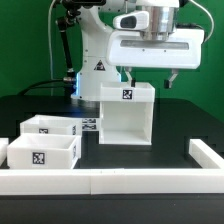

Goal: Assemble drawer

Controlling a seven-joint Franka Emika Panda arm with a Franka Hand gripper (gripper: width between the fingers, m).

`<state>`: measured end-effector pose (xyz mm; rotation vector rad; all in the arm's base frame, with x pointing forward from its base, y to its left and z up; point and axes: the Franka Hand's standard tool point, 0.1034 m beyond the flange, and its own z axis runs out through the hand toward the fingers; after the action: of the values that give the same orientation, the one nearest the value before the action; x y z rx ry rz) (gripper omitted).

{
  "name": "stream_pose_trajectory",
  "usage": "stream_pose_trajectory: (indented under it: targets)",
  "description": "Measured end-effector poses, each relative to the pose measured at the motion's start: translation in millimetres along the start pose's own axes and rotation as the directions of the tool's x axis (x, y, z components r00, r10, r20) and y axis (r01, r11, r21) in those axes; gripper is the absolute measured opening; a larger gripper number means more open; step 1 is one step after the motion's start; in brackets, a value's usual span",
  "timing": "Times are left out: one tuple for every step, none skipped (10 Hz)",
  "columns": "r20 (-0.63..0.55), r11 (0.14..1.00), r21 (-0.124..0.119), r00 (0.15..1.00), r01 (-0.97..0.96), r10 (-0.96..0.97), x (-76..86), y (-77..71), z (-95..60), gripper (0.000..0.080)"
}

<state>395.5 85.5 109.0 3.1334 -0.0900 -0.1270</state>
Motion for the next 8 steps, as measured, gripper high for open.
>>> stream_pose_trajectory:
  targets:
    - [0.009,1.000,0.019,1.000,-0.015,0.014,-0.8,-0.9,2.4,0.0649]
    - [0.016,0.999,0.037,0.999,-0.034,0.034,-0.8,-1.9,3.3,0.0649]
    - [0.016,0.998,0.043,0.999,-0.040,0.039,-0.6,-2.3,4.0,0.0649]
    - [0.013,0.998,0.041,0.999,-0.039,0.038,0.0,-2.9,5.3,0.0649]
    - [0.008,0.999,0.023,1.000,-0.024,0.024,0.0,-3.0,6.9,0.0649]
    - [0.008,0.999,0.024,1.000,-0.026,0.026,0.0,-2.6,6.9,0.0557]
    - [0.008,0.999,0.024,1.000,-0.026,0.026,0.0,-2.5,7.0,0.0557]
    - [0.009,0.999,0.024,1.000,-0.026,0.026,0.0,-2.5,7.1,0.0376]
